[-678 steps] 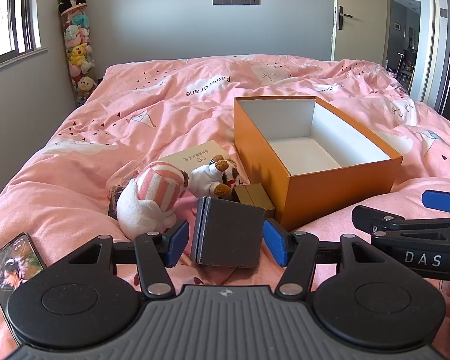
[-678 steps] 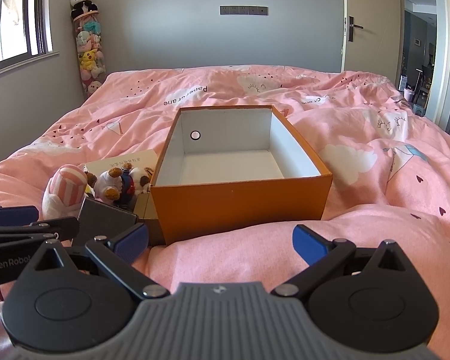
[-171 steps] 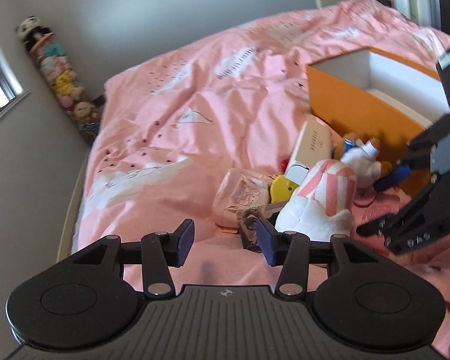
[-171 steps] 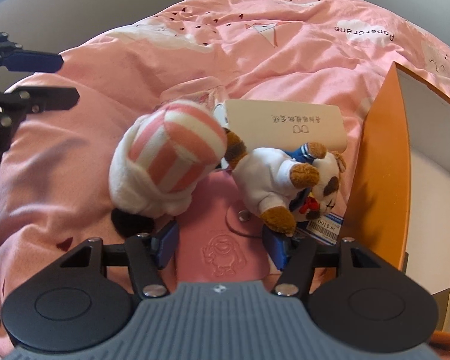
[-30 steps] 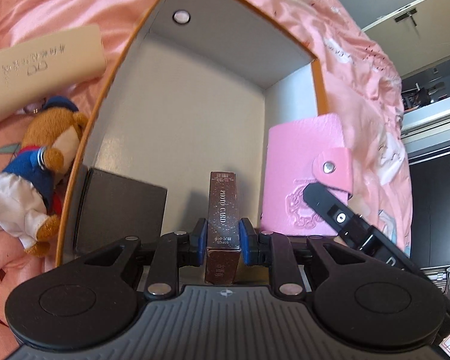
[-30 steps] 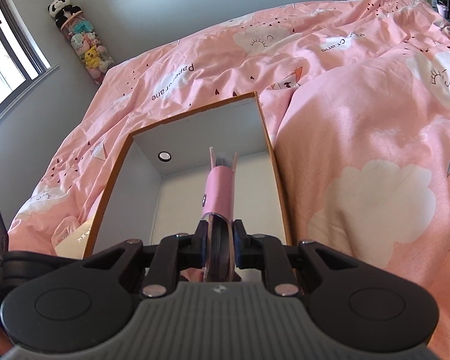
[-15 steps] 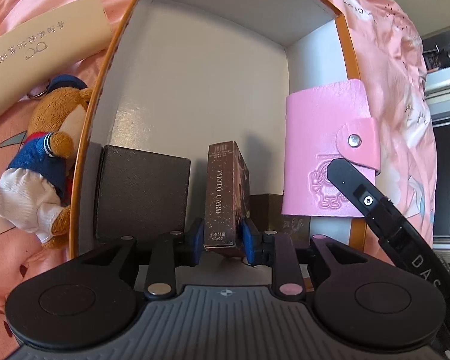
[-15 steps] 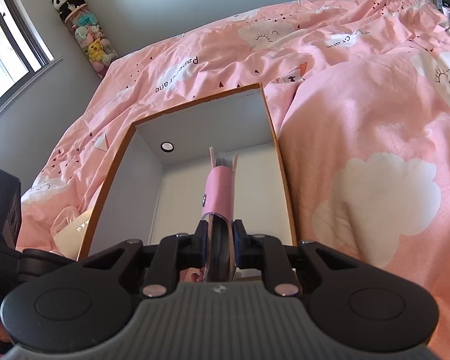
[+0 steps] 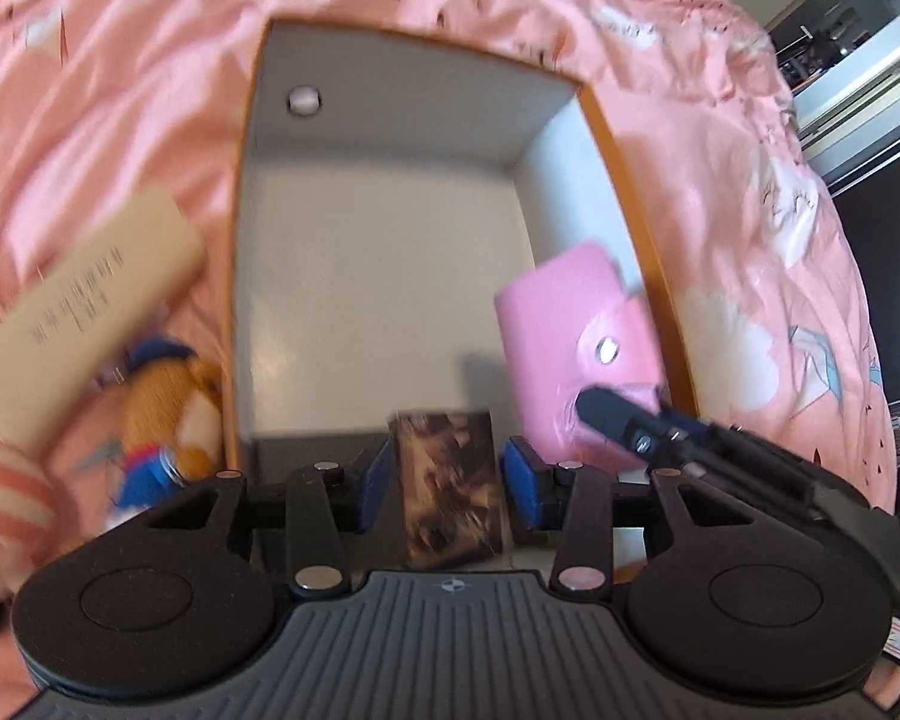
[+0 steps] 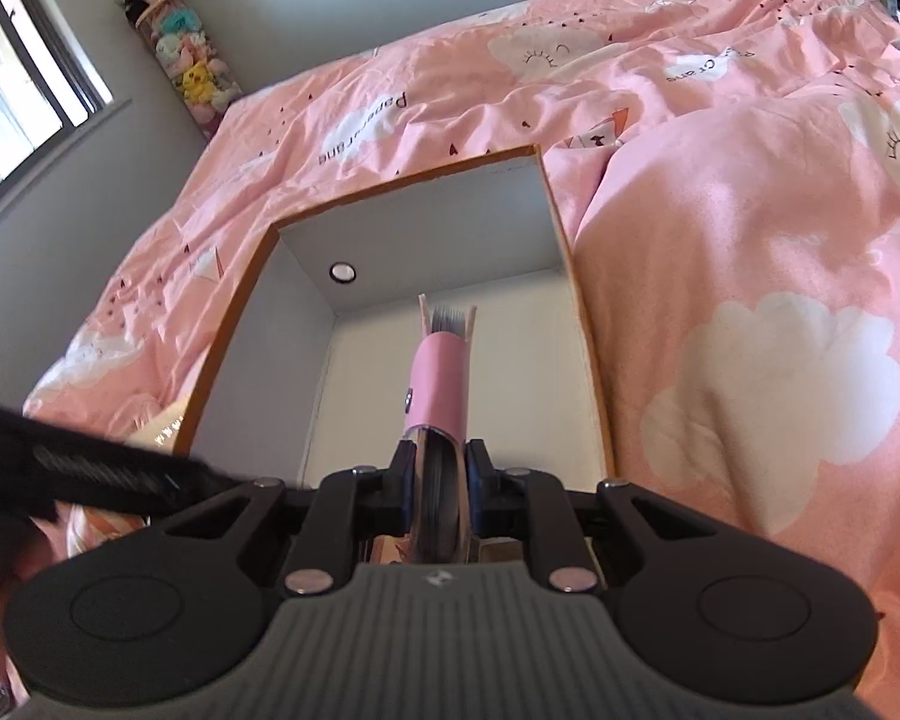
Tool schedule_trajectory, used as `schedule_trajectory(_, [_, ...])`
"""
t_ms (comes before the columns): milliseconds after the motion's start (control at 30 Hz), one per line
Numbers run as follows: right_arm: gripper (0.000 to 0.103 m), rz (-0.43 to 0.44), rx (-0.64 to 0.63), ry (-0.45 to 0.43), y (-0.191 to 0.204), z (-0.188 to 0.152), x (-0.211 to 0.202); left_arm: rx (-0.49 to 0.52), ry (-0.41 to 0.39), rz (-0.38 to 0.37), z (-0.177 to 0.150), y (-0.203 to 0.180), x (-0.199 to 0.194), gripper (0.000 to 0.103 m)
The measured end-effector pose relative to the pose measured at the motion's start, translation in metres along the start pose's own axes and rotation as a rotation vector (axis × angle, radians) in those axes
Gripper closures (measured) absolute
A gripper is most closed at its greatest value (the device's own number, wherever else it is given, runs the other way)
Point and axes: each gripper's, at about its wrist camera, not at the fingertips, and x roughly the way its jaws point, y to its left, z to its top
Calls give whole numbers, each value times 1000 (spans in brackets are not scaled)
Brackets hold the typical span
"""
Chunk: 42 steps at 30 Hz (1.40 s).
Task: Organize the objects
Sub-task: 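Open the left tool to stand the card pack in the shoebox, then lower the pink notebook into the shoebox and open the right tool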
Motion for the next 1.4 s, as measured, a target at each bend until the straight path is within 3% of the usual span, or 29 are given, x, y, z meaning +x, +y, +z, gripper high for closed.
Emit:
schedule_trajectory(167, [85,-112,-147,29,17,8,17,-17,-87,-28,14,18,-16,55])
schedule_trajectory(300, [85,-122,-172,52,17,15,32,-55,-198,-54,18,35,-33,55])
schedule_trajectory(400, [86,-158,-208,68,23,16,45,-87,-250,-46,20,50,-43,55])
schedule_trajectory(500, [85,-139,-194,100,26,14,52,-113,-286,-35,23,62,-49,55])
schedule_trajectory(700, [86,-83,-112,133,29,16,49,-143,-263,-34,24,83,-39,55])
schedule_trajectory(833, [86,-135,-130,104,40,19,44,-149,-274,-51,22,89,-37,55])
schedule_trajectory(967, [86,-43,-27,70,54,24,41,-163,-278,-49,22,93,-34,60])
schedule_trajectory(1067, [86,-39,-19,37,76,24,51,-184,-270,-73,20,96,-30,63])
schedule_trajectory(1400, [85,-46,-61,95,104,18,91,-268,-255,-85,17,117,-22,66])
